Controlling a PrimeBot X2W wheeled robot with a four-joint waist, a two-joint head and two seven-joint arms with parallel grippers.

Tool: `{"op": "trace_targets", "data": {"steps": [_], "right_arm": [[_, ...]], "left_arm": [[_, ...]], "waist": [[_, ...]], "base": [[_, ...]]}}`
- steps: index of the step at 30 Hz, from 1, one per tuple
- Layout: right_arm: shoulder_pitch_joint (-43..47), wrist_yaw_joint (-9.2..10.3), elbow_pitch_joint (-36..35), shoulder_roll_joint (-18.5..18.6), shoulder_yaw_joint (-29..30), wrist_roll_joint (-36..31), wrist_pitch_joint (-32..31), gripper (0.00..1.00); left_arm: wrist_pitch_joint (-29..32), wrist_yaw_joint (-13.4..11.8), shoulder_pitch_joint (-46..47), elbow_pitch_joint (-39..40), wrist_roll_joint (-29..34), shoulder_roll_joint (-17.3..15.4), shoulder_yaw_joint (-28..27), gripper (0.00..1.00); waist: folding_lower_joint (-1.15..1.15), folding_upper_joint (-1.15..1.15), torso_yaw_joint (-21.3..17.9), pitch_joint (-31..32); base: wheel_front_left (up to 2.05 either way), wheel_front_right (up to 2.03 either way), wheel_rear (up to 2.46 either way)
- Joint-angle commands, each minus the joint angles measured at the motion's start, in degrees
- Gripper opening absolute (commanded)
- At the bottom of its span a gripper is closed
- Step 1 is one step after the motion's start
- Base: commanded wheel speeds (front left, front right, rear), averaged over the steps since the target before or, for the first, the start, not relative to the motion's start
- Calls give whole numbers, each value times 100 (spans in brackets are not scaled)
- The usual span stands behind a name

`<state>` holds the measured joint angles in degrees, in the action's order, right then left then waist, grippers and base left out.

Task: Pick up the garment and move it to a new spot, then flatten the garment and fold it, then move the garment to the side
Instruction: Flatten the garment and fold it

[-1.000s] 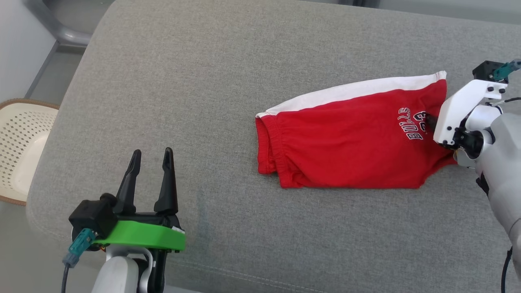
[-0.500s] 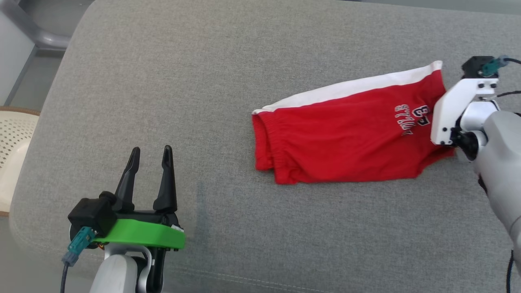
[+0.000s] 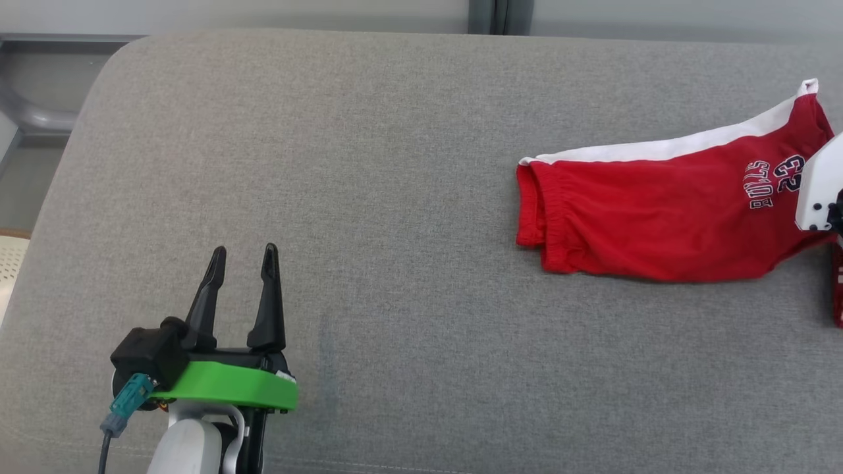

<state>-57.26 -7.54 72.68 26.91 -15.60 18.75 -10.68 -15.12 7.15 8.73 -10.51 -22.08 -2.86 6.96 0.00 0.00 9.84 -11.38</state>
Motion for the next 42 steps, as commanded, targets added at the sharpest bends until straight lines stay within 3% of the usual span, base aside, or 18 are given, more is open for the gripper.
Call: {"op": "trace_targets", "data": {"steps": [1, 6, 12, 17, 23, 24, 25, 34, 41, 42], "right_arm": [[-117, 9, -8, -103, 9, -118, -27, 0], [-219, 9, -410, -678, -73, -266, -183, 0], [248, 9, -1634, -1468, -572, -91, -853, 0], [858, 9, -2840, -1659, -862, 50, -1631, 0], [1583, 8, -3828, -1779, -614, -163, -2295, 0], [1666, 8, -3973, -1822, -528, -193, -2346, 45], [1768, 6, -4164, -1875, -431, -215, -2382, 100], [2216, 6, -5816, -2068, 773, -154, -2130, 100], [2626, 6, -6028, -1783, 1765, -590, -1811, 100], [2737, 6, -5940, -1688, 1843, -710, -1777, 47]], "left_arm": [[1, 32, -79, 9, -73, -8, -10, 100], [1, 23, -135, -29, -43, -8, 27, 100], [1, 25, -136, -50, -131, -8, 52, 100], [1, 28, -80, -59, -129, -8, 86, 100], [1, 31, -16, -83, -138, -8, 122, 100], [1, 31, -13, -85, -138, -8, 127, 100], [1, 32, -12, -89, -134, -8, 129, 100], [0, 34, -166, -121, -41, -8, 27, 100], [1, 37, -126, -125, -8, -8, 114, 100], [1, 37, -115, -114, -9, -8, 137, 100]], "waist": [[0, 0, -87, 113], [0, 0, -111, 191], [0, 0, -21, 215], [0, 0, 77, 170], [0, 0, 175, 118], [0, 0, 183, 114], [0, 0, 190, 113], [0, 0, 52, 245], [0, 0, -9, 323], [0, 0, -12, 320]], "base": [[0, 0, 0], [0, 0, 0], [0, 0, 0], [0, 0, 0], [0, 0, 0], [0, 0, 0], [0, 0, 0], [0, 0, 0], [0, 0, 0], [0, 0, 0]]}}
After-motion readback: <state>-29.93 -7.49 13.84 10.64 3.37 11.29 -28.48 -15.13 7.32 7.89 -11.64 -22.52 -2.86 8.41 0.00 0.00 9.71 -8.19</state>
